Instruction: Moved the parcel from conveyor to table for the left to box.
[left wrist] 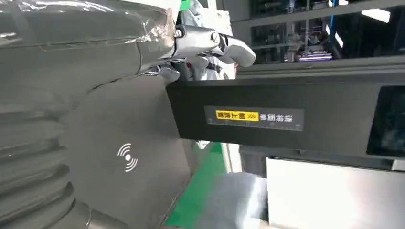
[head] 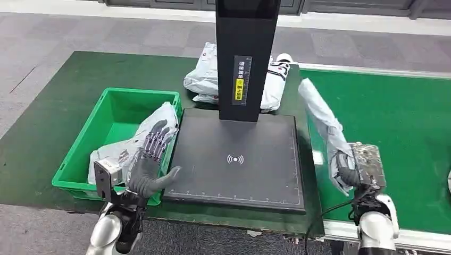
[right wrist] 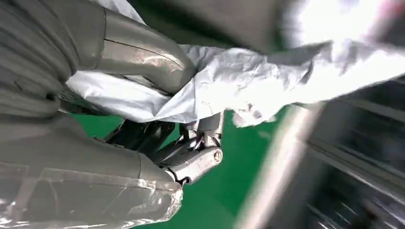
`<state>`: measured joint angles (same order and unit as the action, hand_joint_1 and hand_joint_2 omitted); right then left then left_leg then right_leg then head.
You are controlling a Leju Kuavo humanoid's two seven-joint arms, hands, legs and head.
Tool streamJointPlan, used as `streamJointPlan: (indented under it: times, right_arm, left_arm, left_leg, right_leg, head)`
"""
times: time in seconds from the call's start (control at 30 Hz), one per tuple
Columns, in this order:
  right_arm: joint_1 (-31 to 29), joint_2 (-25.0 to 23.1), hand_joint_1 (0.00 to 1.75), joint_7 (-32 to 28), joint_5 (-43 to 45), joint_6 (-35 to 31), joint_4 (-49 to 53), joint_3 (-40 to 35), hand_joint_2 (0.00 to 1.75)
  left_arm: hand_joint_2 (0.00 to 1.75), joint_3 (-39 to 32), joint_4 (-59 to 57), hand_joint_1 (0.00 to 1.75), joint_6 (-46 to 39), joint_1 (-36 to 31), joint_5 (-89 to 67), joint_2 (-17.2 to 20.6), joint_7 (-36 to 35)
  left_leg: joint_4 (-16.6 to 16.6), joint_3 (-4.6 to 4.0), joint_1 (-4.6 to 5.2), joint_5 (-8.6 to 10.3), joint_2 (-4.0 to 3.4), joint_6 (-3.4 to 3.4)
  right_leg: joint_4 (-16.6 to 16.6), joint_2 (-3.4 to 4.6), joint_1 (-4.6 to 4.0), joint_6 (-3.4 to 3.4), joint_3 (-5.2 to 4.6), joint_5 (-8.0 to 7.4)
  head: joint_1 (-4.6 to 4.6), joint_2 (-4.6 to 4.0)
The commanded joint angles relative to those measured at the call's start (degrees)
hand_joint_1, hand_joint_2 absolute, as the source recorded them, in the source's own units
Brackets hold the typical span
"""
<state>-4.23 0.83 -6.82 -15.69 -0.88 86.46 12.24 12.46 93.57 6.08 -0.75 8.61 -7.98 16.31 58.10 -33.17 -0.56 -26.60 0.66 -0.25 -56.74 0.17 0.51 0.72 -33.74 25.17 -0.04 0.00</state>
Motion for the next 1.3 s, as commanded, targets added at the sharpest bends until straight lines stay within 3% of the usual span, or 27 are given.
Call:
streamJointPlan:
  times: [0.03,0.17,0.23,0.47,1.07,1.13,1.3]
  right_arm:
    - [5.7,-5.9,1.75,-4.6,4.3,-11.7,22.7,-4.9,1.75]
    - [3.6,-4.4,1.75,-2.2,-0.6,-14.7,22.1,-11.6,1.75]
    - [1.0,-1.8,1.75,1.5,-3.8,-12.0,17.0,-18.1,1.75]
    - [-5.3,-1.7,1.75,5.7,-6.5,-8.1,0.5,-29.0,1.75]
    - [-6.1,-1.6,1.75,6.0,-7.0,-8.4,-0.3,-29.9,1.75]
    - [-7.6,-1.0,1.75,9.1,-10.3,-6.3,-2.6,-32.3,1.75]
    - [-8.9,-1.9,1.75,9.5,-11.5,-6.5,-5.2,-33.8,1.75]
  left_arm:
    - [1.75,2.8,-6.9,0.0,-0.9,-3.0,0.0,0.7,1.0]
    - [1.75,4.9,-9.2,0.0,-0.8,-5.0,0.2,0.3,1.2]
    - [1.75,6.3,-10.8,0.0,-0.8,-6.8,0.3,0.4,1.1]
    - [1.75,7.9,-11.2,0.0,-2.8,-7.3,0.8,2.0,2.5]
    - [1.75,8.0,-11.0,0.0,-3.1,-7.3,0.9,2.1,2.6]
    - [1.75,8.0,-11.0,0.0,-3.3,-7.4,0.9,2.2,2.7]
    - [1.75,8.0,-10.9,0.0,-3.5,-7.5,1.0,2.4,2.7]
  left_leg:
    - [-0.1,0.05,0.09,0.01,0.0,-0.03]
    - [-0.1,0.06,0.1,0.01,-0.16,-0.02]
    - [-0.1,0.09,0.09,0.03,-0.24,-0.02]
    - [-0.2,0.21,0.03,0.12,-0.46,-0.09]
    - [-0.1,0.04,0.0,0.11,-0.18,-0.16]
    - [-0.1,0.04,0.0,0.11,-0.19,-0.16]
    - [-0.3,0.17,0.06,0.18,-0.35,-0.15]
  right_leg:
    - [0.0,-0.06,0.08,-0.05,-0.01,0.07]
    - [-0.1,0.09,0.09,-0.06,-0.05,0.04]
    - [0.0,0.16,0.07,-0.07,-0.05,0.01]
    - [0.1,0.31,0.02,-0.11,0.03,-0.16]
    - [-0.1,0.12,-0.01,-0.16,-0.09,-0.03]
    - [-0.1,0.14,-0.01,-0.17,-0.11,-0.04]
    - [0.0,0.23,0.04,-0.2,-0.06,-0.12]
  head:
    - [0.0,0.02]
    - [0.0,0.02]
    - [0.0,0.02]
    - [0.0,0.0]
    - [0.0,0.0]
    - [0.0,0.0]
    - [0.0,0.02]
